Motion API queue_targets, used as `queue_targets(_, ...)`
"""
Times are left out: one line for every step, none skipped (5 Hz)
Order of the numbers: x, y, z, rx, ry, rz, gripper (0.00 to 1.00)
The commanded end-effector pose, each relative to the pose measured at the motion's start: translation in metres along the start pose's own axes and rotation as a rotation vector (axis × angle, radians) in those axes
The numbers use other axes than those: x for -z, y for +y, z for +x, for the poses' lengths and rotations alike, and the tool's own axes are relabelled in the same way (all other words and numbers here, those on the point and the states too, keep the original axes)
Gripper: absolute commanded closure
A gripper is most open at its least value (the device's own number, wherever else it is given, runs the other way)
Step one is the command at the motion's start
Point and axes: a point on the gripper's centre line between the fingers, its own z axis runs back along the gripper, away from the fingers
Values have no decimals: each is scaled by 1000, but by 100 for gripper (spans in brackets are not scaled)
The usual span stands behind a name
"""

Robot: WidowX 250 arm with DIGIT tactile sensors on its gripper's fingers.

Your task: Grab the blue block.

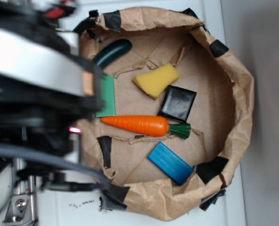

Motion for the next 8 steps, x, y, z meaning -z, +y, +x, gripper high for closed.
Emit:
queue_targets(60,1,40,250,-39,30,0)
queue_targets(84,8,52,318,-42,31,0)
queue_targets(99,17,65,320,-22,28,0)
queue_targets(116,-21,66,460,-34,-13,0)
queue_targets(124,-50,62,602,-69,-16,0)
queue_targets(140,-62,69,666,-89,-93,0)
queue_targets(169,-70,74,676,-78,-132,0)
queue_targets(183,-86,75,756,-85,-147,0)
